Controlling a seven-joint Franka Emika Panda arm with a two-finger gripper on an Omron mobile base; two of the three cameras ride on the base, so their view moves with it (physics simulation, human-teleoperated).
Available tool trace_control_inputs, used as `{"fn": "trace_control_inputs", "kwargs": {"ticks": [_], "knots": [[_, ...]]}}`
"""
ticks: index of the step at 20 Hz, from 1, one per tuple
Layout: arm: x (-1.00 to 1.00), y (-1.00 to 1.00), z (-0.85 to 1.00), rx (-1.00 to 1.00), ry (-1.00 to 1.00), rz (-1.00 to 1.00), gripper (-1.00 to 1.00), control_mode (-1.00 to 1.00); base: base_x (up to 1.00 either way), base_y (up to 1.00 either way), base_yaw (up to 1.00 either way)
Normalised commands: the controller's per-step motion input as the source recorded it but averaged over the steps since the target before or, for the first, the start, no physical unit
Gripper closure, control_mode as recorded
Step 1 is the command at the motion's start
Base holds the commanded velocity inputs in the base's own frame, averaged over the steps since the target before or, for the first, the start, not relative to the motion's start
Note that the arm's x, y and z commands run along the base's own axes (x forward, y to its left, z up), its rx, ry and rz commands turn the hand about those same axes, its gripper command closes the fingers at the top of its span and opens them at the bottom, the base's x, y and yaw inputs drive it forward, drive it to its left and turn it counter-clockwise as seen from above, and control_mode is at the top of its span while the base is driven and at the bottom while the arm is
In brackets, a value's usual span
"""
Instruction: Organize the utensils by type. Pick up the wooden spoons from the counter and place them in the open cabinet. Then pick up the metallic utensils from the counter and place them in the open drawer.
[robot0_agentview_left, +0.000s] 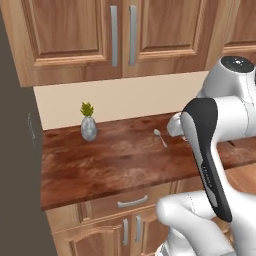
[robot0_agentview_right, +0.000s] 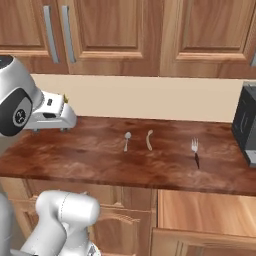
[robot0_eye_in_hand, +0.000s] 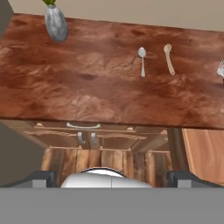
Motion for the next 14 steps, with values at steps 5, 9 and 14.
{"fn": "trace_control_inputs", "kwargs": {"ticks": [5,9,14], "knots": [[0.0,0.0,0.0,0.0,0.0,0.0,-1.0,1.0,0.45,-0.27,-0.11],[0.0,0.0,0.0,0.0,0.0,0.0,-1.0,1.0,0.42,-0.13,-0.1],[0.0,0.0,0.0,0.0,0.0,0.0,-1.0,1.0,0.23,-0.06,-0.03]]}}
